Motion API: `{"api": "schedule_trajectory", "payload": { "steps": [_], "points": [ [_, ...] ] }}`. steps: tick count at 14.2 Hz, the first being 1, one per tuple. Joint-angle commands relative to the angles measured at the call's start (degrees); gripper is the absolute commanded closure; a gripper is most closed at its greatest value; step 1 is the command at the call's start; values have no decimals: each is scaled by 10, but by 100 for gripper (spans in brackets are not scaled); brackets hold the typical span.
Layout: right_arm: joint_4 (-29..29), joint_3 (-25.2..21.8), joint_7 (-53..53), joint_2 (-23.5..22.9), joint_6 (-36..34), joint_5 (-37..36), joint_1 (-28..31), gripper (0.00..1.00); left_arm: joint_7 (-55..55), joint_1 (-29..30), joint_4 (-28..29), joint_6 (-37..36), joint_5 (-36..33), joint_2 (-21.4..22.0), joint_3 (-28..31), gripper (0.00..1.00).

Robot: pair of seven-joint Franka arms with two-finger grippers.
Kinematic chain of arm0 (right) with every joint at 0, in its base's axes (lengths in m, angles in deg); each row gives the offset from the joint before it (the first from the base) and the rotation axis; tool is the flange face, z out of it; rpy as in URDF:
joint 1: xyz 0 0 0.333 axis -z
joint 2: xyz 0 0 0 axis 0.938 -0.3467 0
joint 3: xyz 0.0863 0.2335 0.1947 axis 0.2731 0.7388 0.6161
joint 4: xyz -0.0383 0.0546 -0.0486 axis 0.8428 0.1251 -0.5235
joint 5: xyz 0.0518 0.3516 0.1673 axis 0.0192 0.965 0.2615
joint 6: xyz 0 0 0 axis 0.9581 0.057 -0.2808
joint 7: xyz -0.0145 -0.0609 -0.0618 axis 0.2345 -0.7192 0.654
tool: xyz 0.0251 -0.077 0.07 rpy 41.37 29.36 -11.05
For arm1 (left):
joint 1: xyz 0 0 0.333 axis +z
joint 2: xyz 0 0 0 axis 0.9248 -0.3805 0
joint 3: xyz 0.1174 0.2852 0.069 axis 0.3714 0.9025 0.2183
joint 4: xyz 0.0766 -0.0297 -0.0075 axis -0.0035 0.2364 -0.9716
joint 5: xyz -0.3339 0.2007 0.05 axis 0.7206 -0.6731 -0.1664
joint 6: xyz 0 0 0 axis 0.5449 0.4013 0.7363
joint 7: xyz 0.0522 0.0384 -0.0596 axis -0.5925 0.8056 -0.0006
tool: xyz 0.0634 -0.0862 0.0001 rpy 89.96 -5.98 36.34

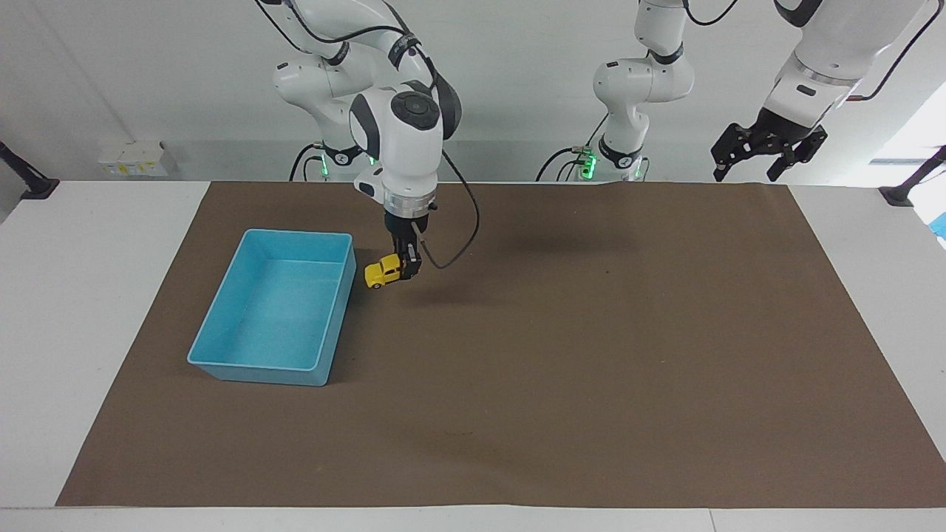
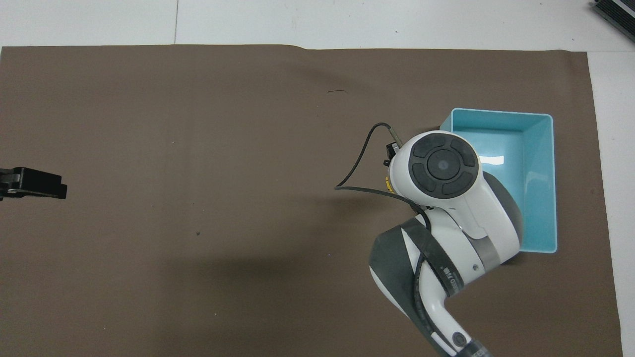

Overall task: Wind up and store yellow beetle car
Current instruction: 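Grasp the yellow car with the right gripper while the left gripper retracts, then lift the car with the right gripper into the blue bin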

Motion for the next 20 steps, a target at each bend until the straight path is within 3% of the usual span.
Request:
{"api": "schedule_trajectory", "payload": {
  "steps": [1,6,13,16,20],
  "points": [
    [5,-1,-105,20,-11,12,15,100,-4,-2,15,11,4,10,0,0],
    [4,-2,-374,52,-25,82,101,100,22,-1,11,14,5,8,0,0],
    [-11,-3,-710,68,-42,88,194,100,28,-2,-18,30,4,-10,-1,0],
    [-41,-3,-798,81,-24,88,226,100,32,-8,-18,29,6,-4,-6,0],
    [-111,-4,-866,99,50,113,255,100,29,-9,-12,22,6,-1,-6,0]
  ]
}}
